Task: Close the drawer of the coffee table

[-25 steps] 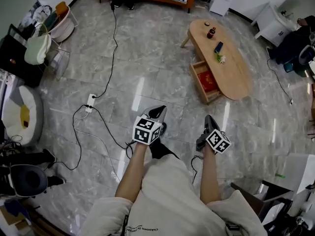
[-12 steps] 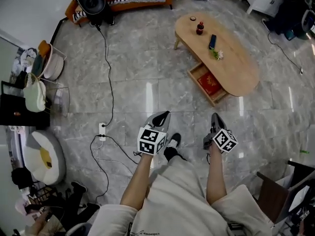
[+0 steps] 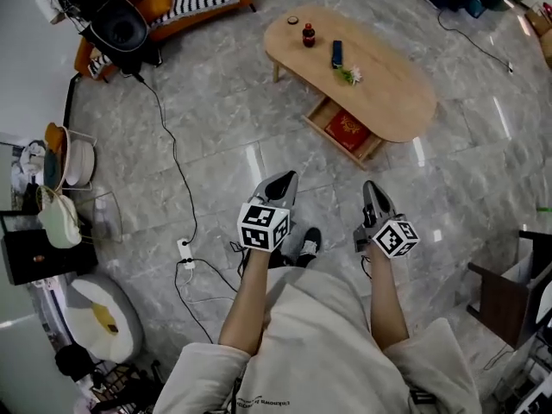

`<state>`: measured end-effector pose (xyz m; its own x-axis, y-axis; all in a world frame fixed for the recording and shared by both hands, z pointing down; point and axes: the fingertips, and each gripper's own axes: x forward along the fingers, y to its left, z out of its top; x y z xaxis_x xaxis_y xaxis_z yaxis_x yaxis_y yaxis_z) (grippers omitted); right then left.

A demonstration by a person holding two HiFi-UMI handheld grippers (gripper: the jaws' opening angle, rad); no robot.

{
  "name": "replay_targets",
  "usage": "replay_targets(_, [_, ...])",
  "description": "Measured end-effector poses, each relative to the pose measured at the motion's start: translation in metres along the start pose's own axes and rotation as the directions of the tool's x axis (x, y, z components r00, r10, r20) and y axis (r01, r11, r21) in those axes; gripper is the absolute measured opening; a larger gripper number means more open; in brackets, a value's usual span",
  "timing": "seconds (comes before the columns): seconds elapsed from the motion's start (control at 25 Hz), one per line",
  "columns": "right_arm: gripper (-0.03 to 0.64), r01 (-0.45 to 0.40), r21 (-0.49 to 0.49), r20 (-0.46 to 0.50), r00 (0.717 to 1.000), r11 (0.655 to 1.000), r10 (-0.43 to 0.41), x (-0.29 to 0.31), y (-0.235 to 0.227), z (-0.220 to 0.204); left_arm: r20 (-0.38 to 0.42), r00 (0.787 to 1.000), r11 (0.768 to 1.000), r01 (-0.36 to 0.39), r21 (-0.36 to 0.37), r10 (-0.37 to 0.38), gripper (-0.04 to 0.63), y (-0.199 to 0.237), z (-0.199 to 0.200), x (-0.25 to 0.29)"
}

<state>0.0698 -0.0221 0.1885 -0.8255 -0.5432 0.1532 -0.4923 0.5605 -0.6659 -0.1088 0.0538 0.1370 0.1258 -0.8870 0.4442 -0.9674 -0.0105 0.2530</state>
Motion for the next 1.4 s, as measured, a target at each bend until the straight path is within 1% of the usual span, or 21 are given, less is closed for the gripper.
replay_targets(0.08, [0.017,0.024,-0.005,0.007,1.000,1.000,-0.024,-0.007,-0.007,-0.001,-0.011,1.000,1.000,0.012,0.005,-0.012,0.009,0.004,0.002,0.010])
replay_targets(0.2, [0.017,0.101,-0.007,0.005,0.995,0.995,-0.101,-0.020,-0.024,-0.010,-0.036,0.999,0.999,0.034,0.011,-0.034,0.009,0.007,-0.001,0.023])
replay_targets(0.28, [0.016,0.158,0.011,0.027,0.987,0.987,-0.158,-0.028,-0.032,-0.012,-0.049,0.998,0.999,0.051,0.011,-0.051,0.009,0.012,0.000,0.034])
replay_targets(0.4, [0.015,0.244,0.034,0.063,0.967,0.969,-0.246,-0.034,-0.042,-0.014,-0.076,0.994,0.996,0.085,0.015,-0.084,0.009,0.020,0.001,0.055])
replay_targets(0.56, [0.015,0.342,0.012,0.069,0.937,0.939,-0.342,-0.027,-0.056,-0.009,-0.105,0.985,0.989,0.142,0.035,-0.137,0.009,0.027,0.010,0.092])
replay_targets(0.72, [0.015,0.438,0.013,0.106,0.894,0.899,-0.436,0.001,-0.061,0.000,-0.141,0.968,0.972,0.222,0.079,-0.209,0.009,0.042,0.023,0.129])
replay_targets(0.84, [0.015,0.516,0.050,0.155,0.842,0.855,-0.517,0.036,-0.066,0.007,-0.159,0.952,0.954,0.279,0.106,-0.261,0.009,0.056,0.032,0.161])
replay_targets(0.96, [0.015,0.574,0.089,0.209,0.788,0.814,-0.579,0.078,-0.070,0.012,-0.180,0.935,0.928,0.335,0.163,-0.305,0.009,0.066,0.036,0.190])
replay_targets(1.04, [0.015,0.601,0.092,0.231,0.763,0.794,-0.604,0.106,-0.073,0.015,-0.210,0.915,0.904,0.383,0.188,-0.344,0.009,0.068,0.032,0.209])
replay_targets(1.12, [0.015,0.618,0.072,0.232,0.753,0.783,-0.616,0.129,-0.078,0.015,-0.236,0.897,0.889,0.420,0.183,-0.375,0.009,0.067,0.024,0.227])
replay_targets(1.16, [0.015,0.625,0.057,0.226,0.752,0.779,-0.620,0.138,-0.081,0.015,-0.242,0.893,0.886,0.426,0.183,-0.379,0.009,0.068,0.020,0.235])
replay_targets(1.28, [0.015,0.639,0.017,0.206,0.751,0.769,-0.628,0.153,-0.091,0.007,-0.240,0.898,0.888,0.417,0.195,-0.369,0.009,0.072,0.010,0.255])
replay_targets(1.4, [0.015,0.646,-0.023,0.183,0.753,0.763,-0.632,0.156,-0.106,-0.014,-0.215,0.903,0.892,0.412,0.187,-0.372,0.009,0.078,-0.005,0.268])
